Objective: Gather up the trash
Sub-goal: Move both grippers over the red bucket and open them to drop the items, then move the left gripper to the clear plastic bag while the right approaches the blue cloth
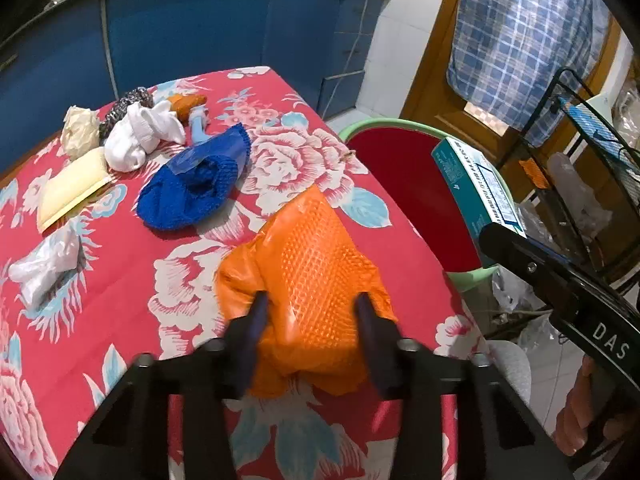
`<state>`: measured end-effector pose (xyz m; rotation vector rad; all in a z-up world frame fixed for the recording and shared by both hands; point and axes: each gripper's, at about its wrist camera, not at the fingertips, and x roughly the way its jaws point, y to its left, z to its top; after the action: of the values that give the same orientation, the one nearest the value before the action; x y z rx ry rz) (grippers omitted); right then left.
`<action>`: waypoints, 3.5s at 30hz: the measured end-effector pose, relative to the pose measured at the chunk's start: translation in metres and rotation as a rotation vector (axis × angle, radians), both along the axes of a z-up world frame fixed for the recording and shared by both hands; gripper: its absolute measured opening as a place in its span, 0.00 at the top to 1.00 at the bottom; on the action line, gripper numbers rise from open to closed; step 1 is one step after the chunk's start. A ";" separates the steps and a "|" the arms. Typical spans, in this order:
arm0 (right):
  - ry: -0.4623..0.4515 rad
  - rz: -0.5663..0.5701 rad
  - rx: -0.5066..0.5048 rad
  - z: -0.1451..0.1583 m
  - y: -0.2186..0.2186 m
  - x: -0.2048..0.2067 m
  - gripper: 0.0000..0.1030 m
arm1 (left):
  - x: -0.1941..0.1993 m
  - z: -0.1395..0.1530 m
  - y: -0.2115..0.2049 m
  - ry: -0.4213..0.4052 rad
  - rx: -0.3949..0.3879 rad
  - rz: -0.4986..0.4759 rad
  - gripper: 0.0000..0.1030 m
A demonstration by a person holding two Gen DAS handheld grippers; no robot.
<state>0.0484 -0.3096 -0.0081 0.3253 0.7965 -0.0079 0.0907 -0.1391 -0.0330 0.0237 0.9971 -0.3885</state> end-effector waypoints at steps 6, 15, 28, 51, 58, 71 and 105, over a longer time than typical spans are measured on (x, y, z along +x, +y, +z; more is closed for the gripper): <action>0.001 -0.006 0.010 -0.002 -0.004 0.001 0.48 | 0.000 0.006 -0.001 -0.016 -0.029 -0.010 0.86; 0.002 -0.026 0.015 -0.005 -0.018 0.006 0.48 | 0.010 0.033 -0.017 -0.084 -0.054 -0.048 0.87; 0.043 -0.093 0.011 -0.023 -0.055 0.034 0.48 | 0.046 0.040 -0.066 -0.100 -0.051 -0.097 0.87; 0.060 -0.136 0.099 -0.041 -0.089 0.043 0.38 | 0.077 0.025 -0.103 -0.059 -0.043 -0.091 0.56; 0.049 -0.138 0.106 -0.034 -0.086 0.039 0.35 | 0.071 0.034 -0.086 -0.087 -0.044 -0.061 0.56; 0.039 -0.084 0.093 -0.018 -0.059 0.034 0.30 | 0.058 0.039 -0.036 -0.096 -0.039 0.047 0.55; 0.042 0.134 0.028 0.004 0.052 0.055 0.25 | 0.049 0.022 0.148 -0.103 0.054 0.404 0.37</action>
<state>0.1039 -0.2579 -0.0043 0.2982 0.8595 0.1220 0.1401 0.0085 -0.0105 -0.1069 0.8853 0.0094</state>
